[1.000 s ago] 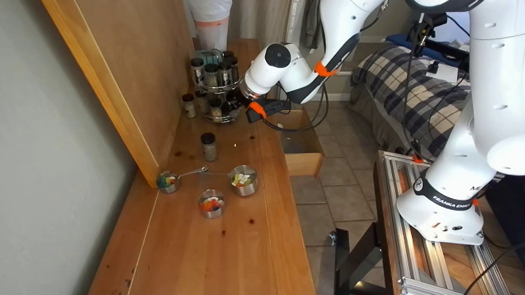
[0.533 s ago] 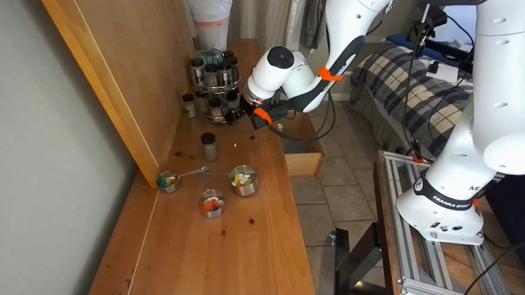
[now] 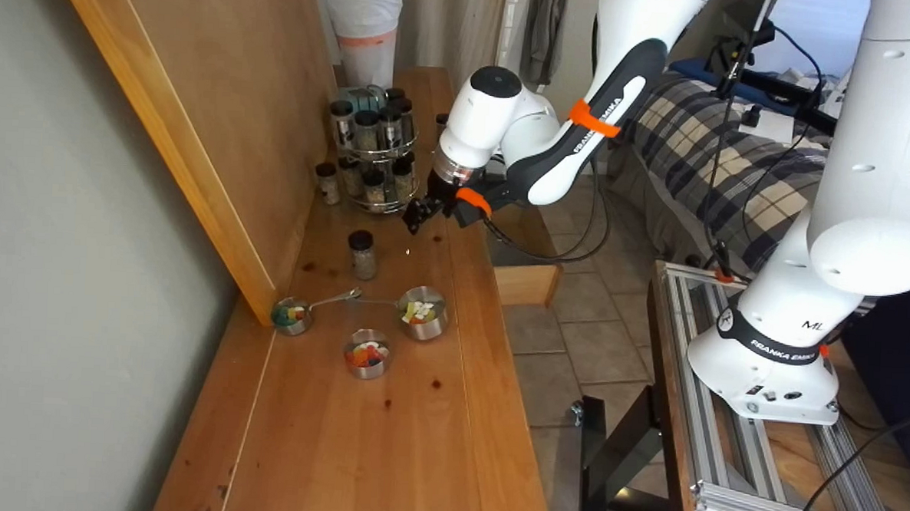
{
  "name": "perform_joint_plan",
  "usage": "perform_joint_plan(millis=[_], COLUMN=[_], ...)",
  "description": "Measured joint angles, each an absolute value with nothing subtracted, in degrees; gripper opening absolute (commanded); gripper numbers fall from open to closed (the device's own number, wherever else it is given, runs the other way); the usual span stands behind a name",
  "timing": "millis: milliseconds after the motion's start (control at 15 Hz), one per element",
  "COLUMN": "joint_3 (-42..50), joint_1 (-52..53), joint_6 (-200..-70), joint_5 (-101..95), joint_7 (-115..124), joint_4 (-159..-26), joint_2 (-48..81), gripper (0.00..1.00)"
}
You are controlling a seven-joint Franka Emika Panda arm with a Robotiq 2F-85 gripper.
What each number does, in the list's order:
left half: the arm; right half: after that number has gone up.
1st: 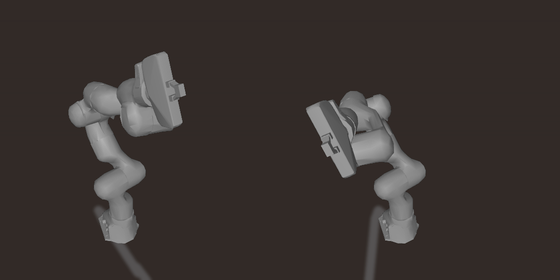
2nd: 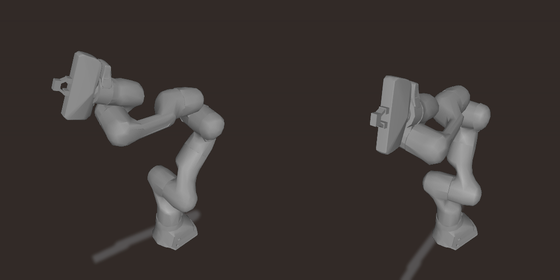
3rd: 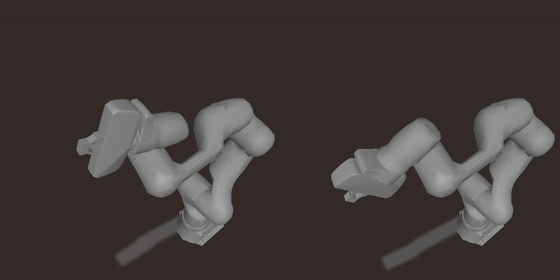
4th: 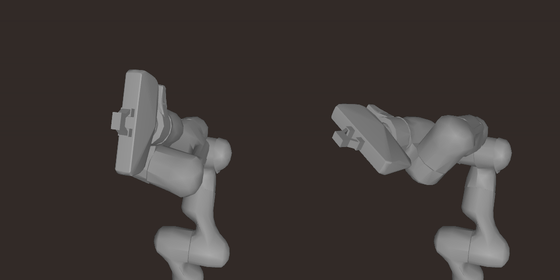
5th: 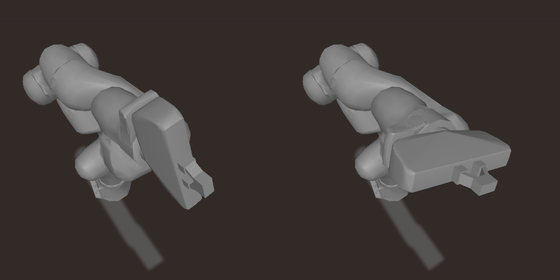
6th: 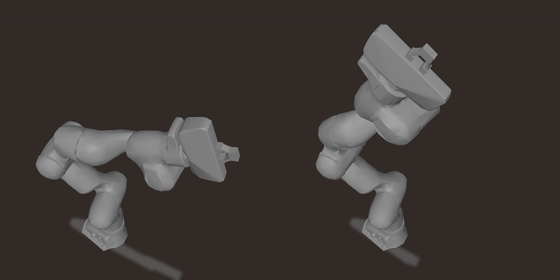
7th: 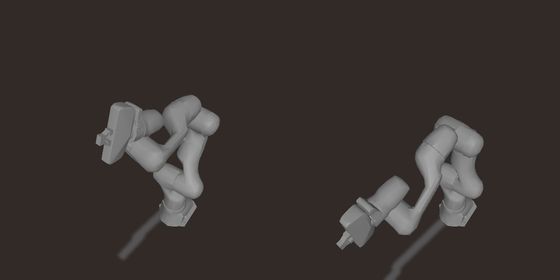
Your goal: Put the spice bottle onto the spice rack
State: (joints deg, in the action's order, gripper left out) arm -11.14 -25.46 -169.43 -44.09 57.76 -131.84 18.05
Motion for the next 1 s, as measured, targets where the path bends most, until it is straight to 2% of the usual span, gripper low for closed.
perform_joint_plan(millis=[667, 800, 1000], joint_3=[-38.15, -36.67, -22.39], joint_1=[-48.19, -47.43, -35.74], joint_6=[-156.92, -152.41, -144.83], joint_5=[-1.96, 6.04, 10.15], joint_7=[14.63, 6.07, -1.78], joint_4=[-135.95, -135.75, -136.01], joint_2=[3.8, -0.41, -7.91], gripper=[1.0, 1.0, 1.0])
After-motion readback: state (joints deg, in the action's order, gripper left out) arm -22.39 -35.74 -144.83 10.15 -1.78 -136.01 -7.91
